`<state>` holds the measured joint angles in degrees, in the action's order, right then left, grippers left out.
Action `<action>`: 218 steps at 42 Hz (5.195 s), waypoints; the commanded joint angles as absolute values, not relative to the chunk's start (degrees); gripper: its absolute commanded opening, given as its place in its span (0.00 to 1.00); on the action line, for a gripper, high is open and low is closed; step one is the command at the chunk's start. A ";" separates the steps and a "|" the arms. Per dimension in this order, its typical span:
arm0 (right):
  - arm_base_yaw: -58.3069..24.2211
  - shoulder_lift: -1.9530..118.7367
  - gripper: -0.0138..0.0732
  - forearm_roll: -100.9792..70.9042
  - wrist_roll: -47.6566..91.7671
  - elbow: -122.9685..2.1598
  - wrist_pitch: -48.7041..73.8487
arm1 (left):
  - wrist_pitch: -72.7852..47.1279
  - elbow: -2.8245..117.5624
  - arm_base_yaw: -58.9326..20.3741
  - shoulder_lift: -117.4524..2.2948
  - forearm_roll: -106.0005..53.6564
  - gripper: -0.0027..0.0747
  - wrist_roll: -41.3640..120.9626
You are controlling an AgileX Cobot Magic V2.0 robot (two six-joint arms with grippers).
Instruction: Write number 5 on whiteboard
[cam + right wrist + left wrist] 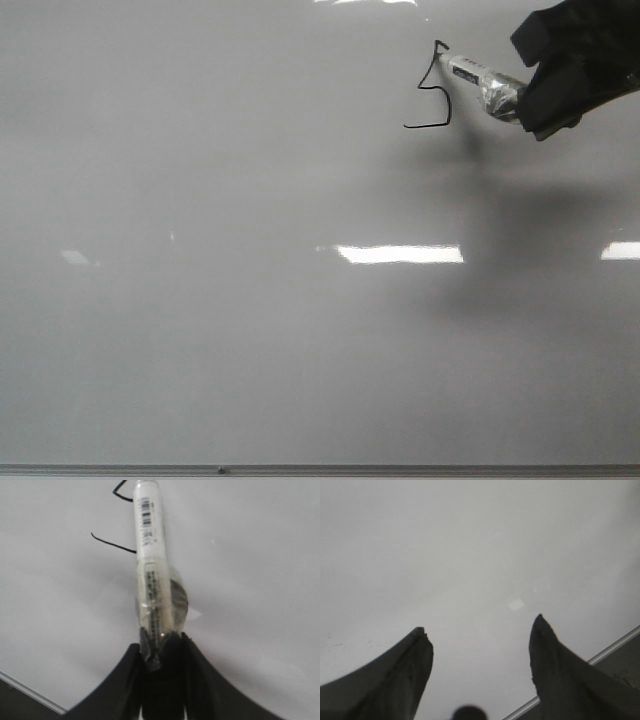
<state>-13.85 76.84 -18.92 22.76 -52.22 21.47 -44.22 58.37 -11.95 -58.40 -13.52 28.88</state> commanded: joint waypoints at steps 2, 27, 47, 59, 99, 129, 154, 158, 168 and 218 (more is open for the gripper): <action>-13.46 75.27 0.08 -19.20 23.20 -54.20 17.46 | -40.69 59.84 -11.82 -57.36 -14.77 0.57 28.25; -17.19 64.44 0.08 -19.62 26.99 -54.20 34.65 | -40.32 59.84 -17.41 -57.36 -18.45 0.57 34.62; -29.73 60.58 0.08 -19.86 43.52 -54.20 53.29 | -42.41 65.62 -44.84 -66.36 -18.59 0.77 41.85; -29.73 60.58 0.08 -19.95 43.67 -54.20 52.93 | -44.70 70.67 -52.74 -77.37 -18.59 0.77 45.87; -29.25 60.16 0.76 -20.15 43.62 -54.20 52.16 | -42.07 71.77 -52.39 -82.59 -18.03 0.01 45.87; -10.28 48.30 0.85 -19.49 35.65 -53.71 52.39 | -30.05 58.54 -5.87 -60.18 13.62 0.01 -5.76; -10.28 48.30 0.85 -19.54 35.65 -53.71 51.09 | 30.23 29.92 -1.37 -66.88 1.17 0.01 -5.65; -10.28 48.30 0.85 -19.54 35.65 -53.71 51.09 | 35.20 29.92 -1.79 -70.51 1.42 0.01 -5.65; -10.28 48.30 0.85 -19.54 35.65 -53.71 51.09 | 43.73 30.03 -1.81 -78.18 1.54 0.01 -5.65; -10.28 46.56 0.85 -19.54 35.12 -54.75 49.02 | 5.31 39.27 -1.91 -68.80 8.10 0.45 -5.57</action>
